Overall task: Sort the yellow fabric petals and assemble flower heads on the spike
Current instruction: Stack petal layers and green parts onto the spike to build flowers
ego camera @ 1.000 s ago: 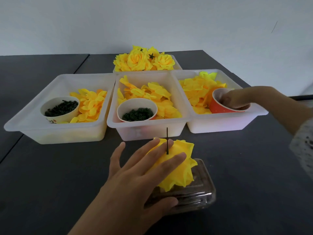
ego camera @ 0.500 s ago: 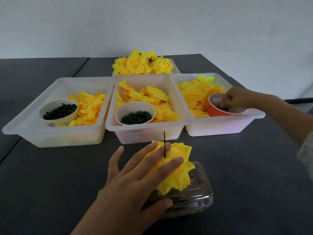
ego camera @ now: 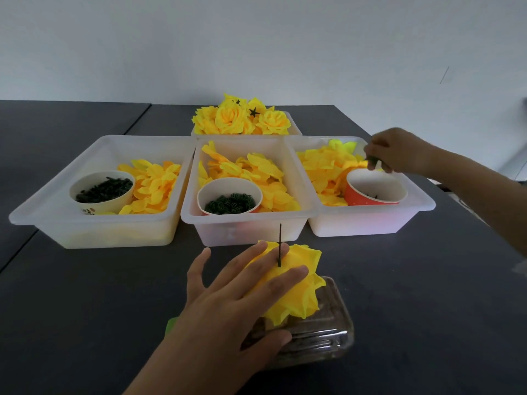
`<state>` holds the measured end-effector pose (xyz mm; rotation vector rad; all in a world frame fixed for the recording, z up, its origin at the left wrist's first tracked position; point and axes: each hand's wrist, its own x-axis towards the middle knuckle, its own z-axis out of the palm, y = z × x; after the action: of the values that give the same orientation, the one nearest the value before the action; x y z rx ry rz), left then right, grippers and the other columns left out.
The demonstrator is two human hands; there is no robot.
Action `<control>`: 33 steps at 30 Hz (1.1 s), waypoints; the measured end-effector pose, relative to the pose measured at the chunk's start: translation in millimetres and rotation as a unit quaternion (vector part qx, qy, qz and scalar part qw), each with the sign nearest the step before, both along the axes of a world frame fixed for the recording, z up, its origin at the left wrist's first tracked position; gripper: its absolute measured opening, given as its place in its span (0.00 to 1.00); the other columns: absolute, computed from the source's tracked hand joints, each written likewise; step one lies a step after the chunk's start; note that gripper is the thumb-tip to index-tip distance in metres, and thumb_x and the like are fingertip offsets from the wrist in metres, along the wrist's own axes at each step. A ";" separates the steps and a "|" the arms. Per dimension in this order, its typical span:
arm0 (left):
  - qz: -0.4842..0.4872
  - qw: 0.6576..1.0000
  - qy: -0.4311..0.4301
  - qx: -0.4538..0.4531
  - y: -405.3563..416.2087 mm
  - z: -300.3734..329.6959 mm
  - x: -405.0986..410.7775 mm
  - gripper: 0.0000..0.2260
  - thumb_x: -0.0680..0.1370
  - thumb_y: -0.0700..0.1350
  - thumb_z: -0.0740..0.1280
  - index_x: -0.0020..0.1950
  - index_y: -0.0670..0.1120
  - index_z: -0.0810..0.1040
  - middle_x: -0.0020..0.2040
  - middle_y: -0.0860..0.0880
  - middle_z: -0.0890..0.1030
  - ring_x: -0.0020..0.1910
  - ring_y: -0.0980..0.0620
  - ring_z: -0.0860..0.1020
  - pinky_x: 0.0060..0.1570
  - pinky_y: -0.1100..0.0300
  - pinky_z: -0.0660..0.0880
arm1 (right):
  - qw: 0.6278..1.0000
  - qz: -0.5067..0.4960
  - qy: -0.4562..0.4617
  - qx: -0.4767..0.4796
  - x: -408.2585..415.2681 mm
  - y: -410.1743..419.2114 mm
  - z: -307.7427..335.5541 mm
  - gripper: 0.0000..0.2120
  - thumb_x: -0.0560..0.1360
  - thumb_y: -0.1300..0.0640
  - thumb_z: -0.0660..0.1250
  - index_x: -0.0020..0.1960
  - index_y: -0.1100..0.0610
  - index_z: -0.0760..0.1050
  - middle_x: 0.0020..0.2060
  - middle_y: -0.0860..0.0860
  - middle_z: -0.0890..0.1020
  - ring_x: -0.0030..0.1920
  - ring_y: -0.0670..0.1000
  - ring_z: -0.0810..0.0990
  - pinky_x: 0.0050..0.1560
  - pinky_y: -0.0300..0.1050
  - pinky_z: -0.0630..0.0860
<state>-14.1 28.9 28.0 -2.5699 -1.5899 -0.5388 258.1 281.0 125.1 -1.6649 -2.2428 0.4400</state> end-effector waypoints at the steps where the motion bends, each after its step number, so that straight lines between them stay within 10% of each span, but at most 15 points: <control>1: 0.001 1.000 0.000 0.000 -0.1 0.1 0.1 0.30 0.73 0.66 0.56 0.75 0.63 0.60 0.76 0.59 0.63 0.75 0.55 0.63 0.61 0.34 0.65 | 0.996 0.029 0.083 -0.033 -13.8 -12.6 7.3 0.14 0.80 0.60 0.58 0.36 0.62 0.71 0.34 0.57 0.79 0.28 0.54 0.68 0.30 0.43 0.67; 4: 0.002 1.000 -0.002 -0.012 -0.4 0.8 0.7 0.30 0.73 0.66 0.56 0.75 0.63 0.59 0.76 0.59 0.63 0.74 0.54 0.63 0.61 0.35 0.65 | 0.924 0.171 0.257 -0.226 -55.7 -64.1 19.8 0.15 0.81 0.55 0.58 0.36 0.55 0.70 0.28 0.52 0.69 0.26 0.49 0.60 0.25 0.37 0.62; 8: 0.004 0.999 -0.014 -0.037 -1.4 2.3 1.2 0.30 0.74 0.66 0.55 0.75 0.64 0.57 0.77 0.60 0.60 0.76 0.56 0.60 0.64 0.36 0.61 | 0.860 0.297 0.251 -0.330 -93.8 -117.1 17.0 0.15 0.79 0.52 0.61 0.36 0.55 0.72 0.29 0.52 0.68 0.25 0.49 0.58 0.26 0.38 0.60; 17: -0.003 0.996 -0.060 -0.069 -1.5 3.7 -0.2 0.28 0.75 0.68 0.51 0.73 0.73 0.45 0.76 0.70 0.44 0.76 0.65 0.39 0.67 0.45 0.27 | 0.844 0.290 0.234 -0.385 -104.3 -132.2 16.8 0.15 0.76 0.49 0.61 0.36 0.57 0.65 0.24 0.50 0.65 0.23 0.48 0.56 0.27 0.42 0.54; 33: 0.000 0.996 -0.060 -0.071 -2.3 3.9 -0.3 0.28 0.74 0.69 0.50 0.72 0.74 0.43 0.75 0.71 0.41 0.75 0.67 0.37 0.65 0.48 0.23 | 0.902 0.251 0.142 -0.321 -112.5 -137.8 7.4 0.17 0.77 0.45 0.60 0.36 0.56 0.67 0.25 0.50 0.69 0.24 0.49 0.59 0.25 0.39 0.58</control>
<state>-14.4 26.6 31.9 -2.6857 -1.7257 -0.6133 145.7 143.3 132.5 -1.1010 -2.4138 1.5805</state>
